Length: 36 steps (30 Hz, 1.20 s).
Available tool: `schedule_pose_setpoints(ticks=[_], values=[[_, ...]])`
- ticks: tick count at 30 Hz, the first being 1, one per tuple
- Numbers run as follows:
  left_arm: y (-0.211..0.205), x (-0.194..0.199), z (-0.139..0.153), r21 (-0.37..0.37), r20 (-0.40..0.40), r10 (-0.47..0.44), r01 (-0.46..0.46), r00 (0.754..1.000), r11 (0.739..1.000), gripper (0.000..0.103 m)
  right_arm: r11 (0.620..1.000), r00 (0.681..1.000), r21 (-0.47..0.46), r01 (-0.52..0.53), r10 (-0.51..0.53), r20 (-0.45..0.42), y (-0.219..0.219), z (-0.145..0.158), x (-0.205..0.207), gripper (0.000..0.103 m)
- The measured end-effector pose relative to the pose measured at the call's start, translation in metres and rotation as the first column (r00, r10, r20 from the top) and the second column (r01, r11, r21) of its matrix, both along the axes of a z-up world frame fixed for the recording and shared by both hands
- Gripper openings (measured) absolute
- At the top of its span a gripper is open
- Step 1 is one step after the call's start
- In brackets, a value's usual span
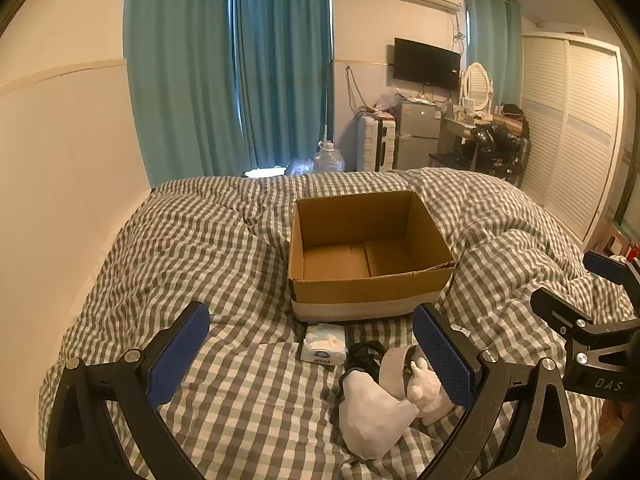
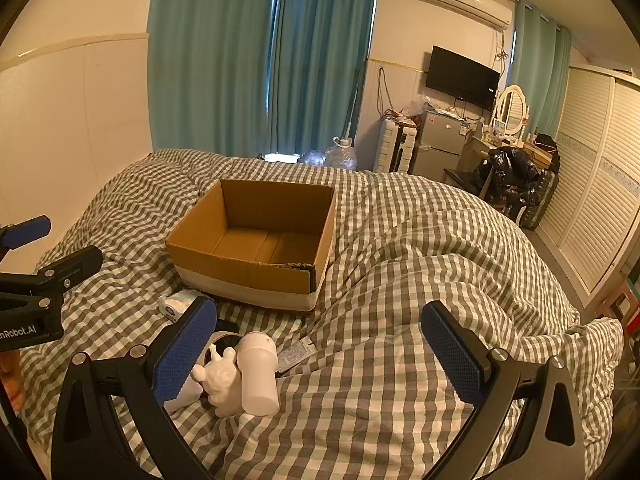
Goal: Organize objects
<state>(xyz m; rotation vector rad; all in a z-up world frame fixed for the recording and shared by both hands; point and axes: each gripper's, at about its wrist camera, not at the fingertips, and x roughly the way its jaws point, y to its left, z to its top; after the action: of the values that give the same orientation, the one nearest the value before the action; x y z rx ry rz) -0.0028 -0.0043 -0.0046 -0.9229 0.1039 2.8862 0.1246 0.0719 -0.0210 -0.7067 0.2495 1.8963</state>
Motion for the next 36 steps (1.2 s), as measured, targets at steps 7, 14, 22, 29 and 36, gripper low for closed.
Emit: schedule_pose_setpoints(ticks=[7,14,22,29,36], values=[[-0.0003,-0.0005,-0.0009,0.002,0.003,-0.02,0.02,1.0,1.0,0.103,1.0,1.0,-0.002,0.018,-0.018,0.001,0.0004,-0.0012,-0.0011,0.103],[0.0007,0.0007,-0.0028,0.007,0.007,-0.053,0.053,0.999,0.999,0.103,1.0,1.0,-0.003,0.028,-0.028,-0.001,-0.0002,-0.0014,-0.0017,0.103],[-0.0005,0.0005,-0.0056,0.019,0.025,-0.164,0.163,0.986,0.986,0.103,0.999,0.999,-0.013,0.035,-0.035,0.01,-0.0007,-0.0064,-0.0037,0.103],[-0.0026,0.0007,-0.0049,0.034,0.032,-0.179,0.178,0.983,0.984,0.103,0.999,0.999,-0.01,0.037,-0.037,0.008,-0.003,-0.0048,-0.0044,0.103],[-0.0005,0.0021,-0.0067,0.02,0.033,-0.194,0.194,0.98,0.981,0.103,0.999,0.999,-0.025,0.038,-0.038,0.001,-0.0026,-0.007,-0.0063,0.103]])
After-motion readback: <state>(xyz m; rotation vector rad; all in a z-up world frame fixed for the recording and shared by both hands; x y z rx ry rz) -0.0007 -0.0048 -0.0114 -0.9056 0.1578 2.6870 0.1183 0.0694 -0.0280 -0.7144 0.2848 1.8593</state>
